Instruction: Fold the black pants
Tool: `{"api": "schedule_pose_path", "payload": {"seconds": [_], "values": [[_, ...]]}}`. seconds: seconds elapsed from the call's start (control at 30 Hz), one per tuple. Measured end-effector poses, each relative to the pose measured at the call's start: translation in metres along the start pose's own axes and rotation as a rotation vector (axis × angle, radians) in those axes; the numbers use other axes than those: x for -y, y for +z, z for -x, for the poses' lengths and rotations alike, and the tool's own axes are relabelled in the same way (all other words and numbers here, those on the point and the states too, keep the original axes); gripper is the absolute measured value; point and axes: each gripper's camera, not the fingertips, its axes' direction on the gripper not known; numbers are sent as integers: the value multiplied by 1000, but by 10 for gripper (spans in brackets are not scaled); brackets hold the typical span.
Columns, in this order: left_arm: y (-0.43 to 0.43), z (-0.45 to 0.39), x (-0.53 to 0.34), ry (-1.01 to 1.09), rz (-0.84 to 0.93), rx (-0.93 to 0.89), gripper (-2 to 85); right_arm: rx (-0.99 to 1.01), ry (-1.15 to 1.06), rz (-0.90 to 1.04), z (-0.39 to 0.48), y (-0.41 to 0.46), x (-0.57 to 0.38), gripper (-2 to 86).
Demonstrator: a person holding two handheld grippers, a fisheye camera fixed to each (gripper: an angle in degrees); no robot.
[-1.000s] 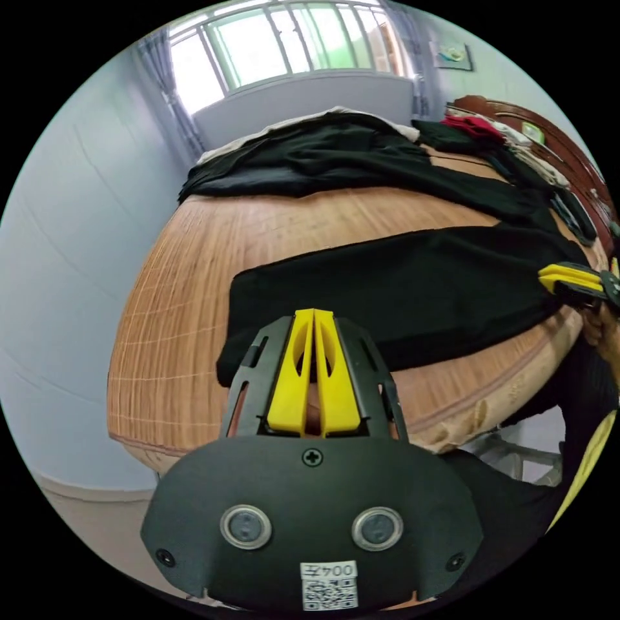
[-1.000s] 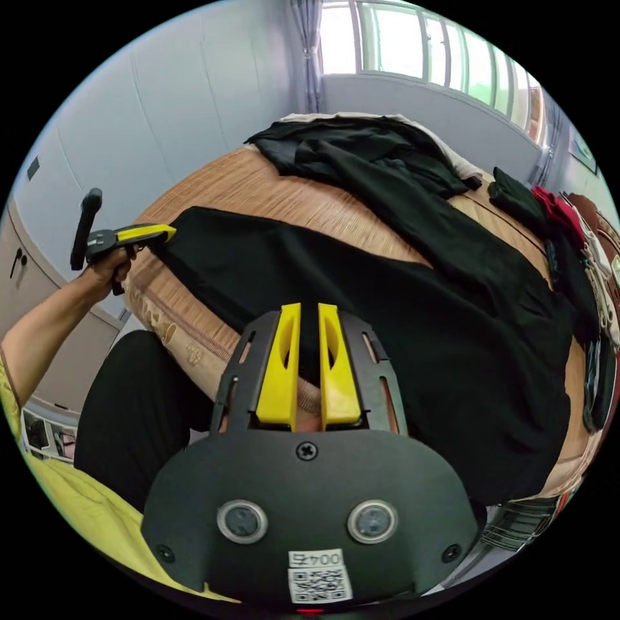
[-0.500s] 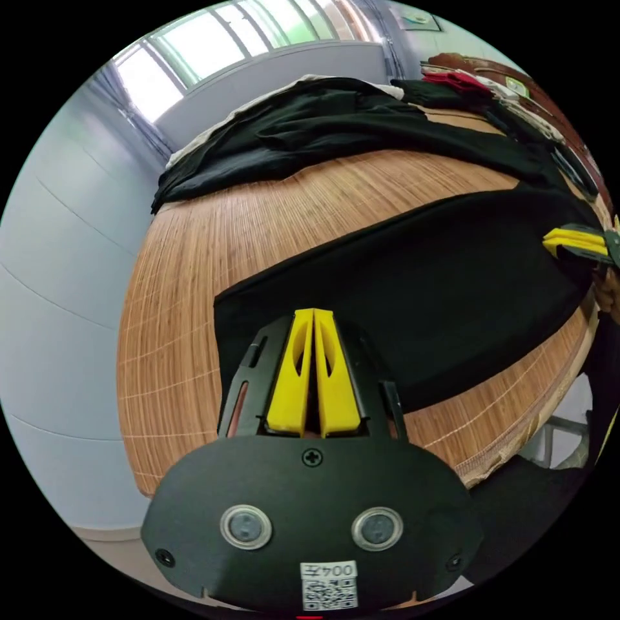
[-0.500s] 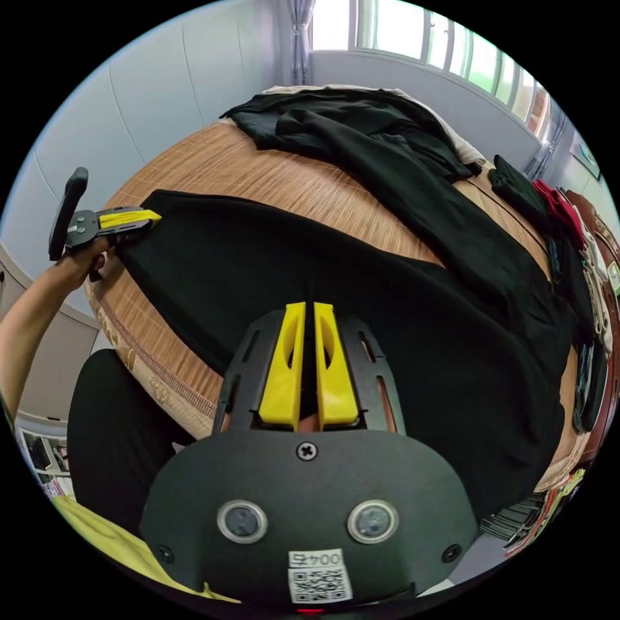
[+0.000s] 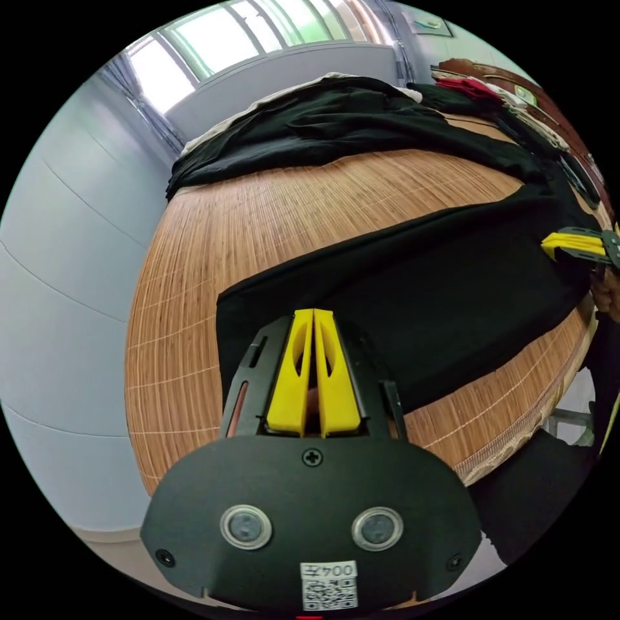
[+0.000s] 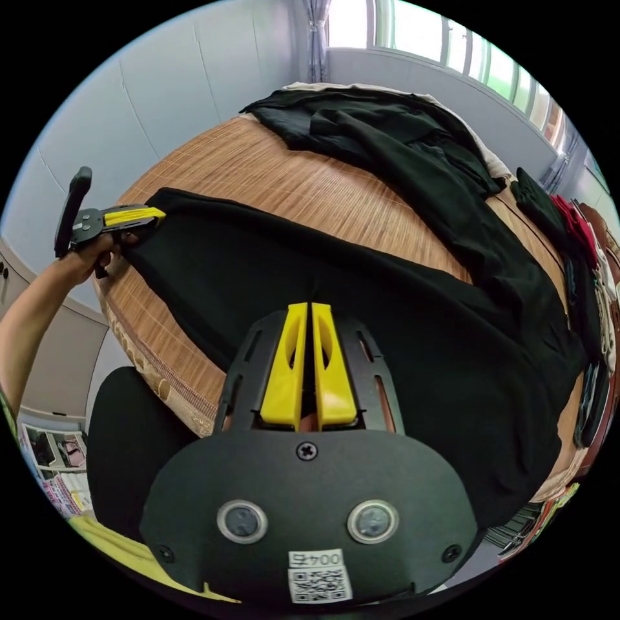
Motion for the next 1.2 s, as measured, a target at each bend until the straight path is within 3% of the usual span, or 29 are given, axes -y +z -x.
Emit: {"api": "schedule_pose_path", "payload": {"seconds": [0.13, 0.3, 0.43, 0.57, 0.63, 0.7, 0.8, 0.93, 1.03, 1.2], "values": [[-3, 16, 5, -86, 12, -97, 1, 96, 7, -46, -34, -31, -31, 49], [-35, 15, 12, -96, -21, 11, 0, -67, 88, -86, -114, -84, -114, 63], [-67, -13, 21, -87, -89, -22, 0, -161, 380, -35, -233, -113, -206, 76], [-63, -72, 41, 54, -14, -13, 0, -150, 660, -52, -339, -126, -261, 78], [-57, -88, 48, 82, 34, 6, 1, -154, 698, -94, -364, -130, -259, 79], [-49, -96, 50, 95, 79, 26, 1, -161, 692, -138, -378, -131, -246, 79], [-55, -93, 43, 34, -6, 23, 1, -152, 665, -122, -392, -111, -218, 79], [-64, -89, 48, 22, -7, -12, 1, -325, 541, 161, -403, -42, -193, 77], [-72, -82, 51, 8, -9, -61, 1, -401, 421, 123, -408, -32, -185, 76], [-85, -84, 57, 13, -18, -66, 1, -346, 337, 121, -444, -20, -161, 76]]}}
